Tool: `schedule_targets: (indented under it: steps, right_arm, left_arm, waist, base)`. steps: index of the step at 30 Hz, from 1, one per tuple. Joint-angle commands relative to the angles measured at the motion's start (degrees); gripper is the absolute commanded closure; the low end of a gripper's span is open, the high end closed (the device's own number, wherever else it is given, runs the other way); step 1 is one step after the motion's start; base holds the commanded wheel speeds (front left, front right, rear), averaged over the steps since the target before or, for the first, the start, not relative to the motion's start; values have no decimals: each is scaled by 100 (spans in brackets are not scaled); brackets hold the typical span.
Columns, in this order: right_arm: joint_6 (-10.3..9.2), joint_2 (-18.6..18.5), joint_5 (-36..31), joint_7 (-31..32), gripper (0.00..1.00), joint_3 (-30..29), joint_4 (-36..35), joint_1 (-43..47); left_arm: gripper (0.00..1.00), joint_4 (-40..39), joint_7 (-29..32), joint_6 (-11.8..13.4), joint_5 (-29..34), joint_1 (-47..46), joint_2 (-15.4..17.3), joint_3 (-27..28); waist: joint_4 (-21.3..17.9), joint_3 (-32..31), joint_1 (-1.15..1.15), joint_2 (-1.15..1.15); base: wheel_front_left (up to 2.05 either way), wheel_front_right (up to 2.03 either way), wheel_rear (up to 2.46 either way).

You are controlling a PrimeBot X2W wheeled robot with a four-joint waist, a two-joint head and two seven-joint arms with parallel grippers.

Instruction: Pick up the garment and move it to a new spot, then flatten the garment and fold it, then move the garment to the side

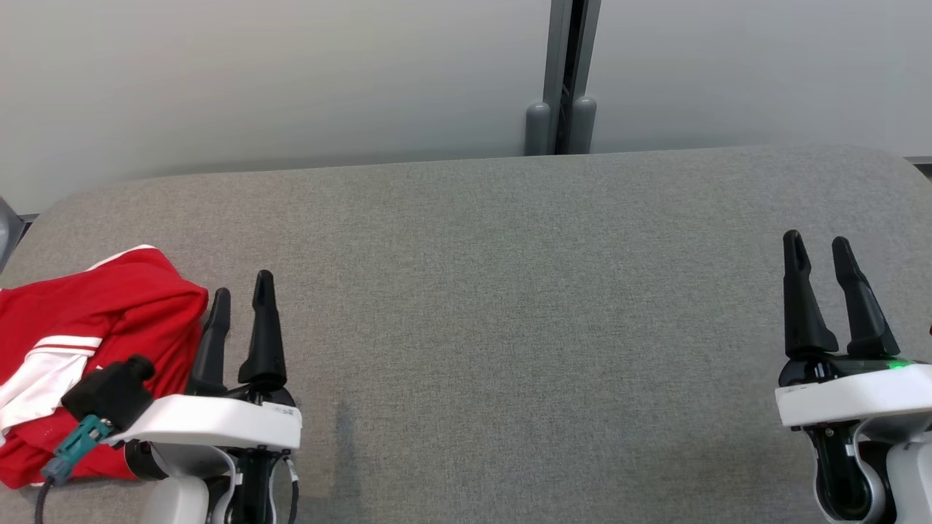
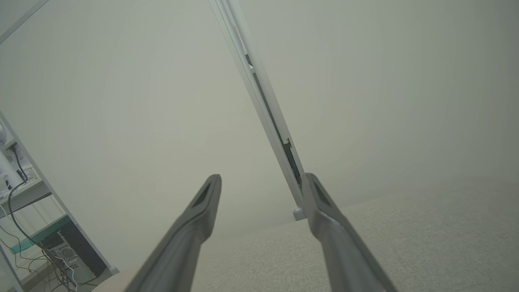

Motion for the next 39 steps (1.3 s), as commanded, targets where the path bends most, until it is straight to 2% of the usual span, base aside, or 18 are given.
schedule_targets:
  steps: [1,4,9,13,17,24,32,39]
  right_arm:
    - [7,-26,-183,-70,0,12,-45,9]
    - [7,-1,-437,-116,0,38,30,59]
    - [7,54,-826,-190,0,100,160,117]
    - [8,68,-1153,-247,0,206,176,152]
    - [8,86,-1414,-301,0,257,215,211]
    - [9,90,-1748,-391,0,332,279,217]
    - [9,116,-2068,-495,0,319,363,211]
    - [10,132,-2308,-578,0,282,342,222]
  left_arm:
    - [0,-131,-59,80,285,-46,31,-96]
    - [0,-92,-113,240,669,21,31,-306]
    - [0,65,-197,367,1289,80,50,-583]
    - [0,111,-263,632,1740,122,150,-800]
    - [0,113,-325,930,1983,134,220,-1030]
    - [0,100,-427,1277,2270,94,328,-1324]
    - [0,49,-538,1364,2511,136,315,-1381]
    - [0,-6,-626,1239,2792,234,231,-1309]
  waist:
    - [1,4,0,0]
    - [-1,9,0,0]
    - [-16,6,0,0]
    - [-24,8,0,0]
    - [-19,12,0,0]
    - [4,50,0,0]
    - [15,99,0,0]
    - [24,121,0,0]
  base:
    - [0,0,0]
    - [0,0,0]
    - [0,0,0]
    - [0,0,0]
    - [0,0,0]
    - [0,0,0]
    - [0,0,0]
    - [0,0,0]
